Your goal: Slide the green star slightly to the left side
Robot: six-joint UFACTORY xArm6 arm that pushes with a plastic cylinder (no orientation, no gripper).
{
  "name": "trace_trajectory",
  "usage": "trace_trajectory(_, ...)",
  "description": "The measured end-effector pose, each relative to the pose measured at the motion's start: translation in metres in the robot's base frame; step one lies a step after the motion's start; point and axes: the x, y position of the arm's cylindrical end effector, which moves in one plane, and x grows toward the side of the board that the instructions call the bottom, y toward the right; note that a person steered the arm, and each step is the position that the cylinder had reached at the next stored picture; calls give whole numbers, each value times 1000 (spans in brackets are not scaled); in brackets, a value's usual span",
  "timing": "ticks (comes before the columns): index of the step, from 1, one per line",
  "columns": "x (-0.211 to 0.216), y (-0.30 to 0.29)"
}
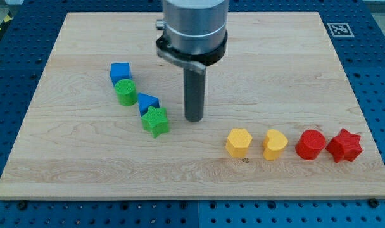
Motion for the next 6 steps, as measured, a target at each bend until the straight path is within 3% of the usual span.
trace_trajectory(3, 40, -68)
trace_trajectory(4, 50, -49)
trace_trajectory(6, -2, -25)
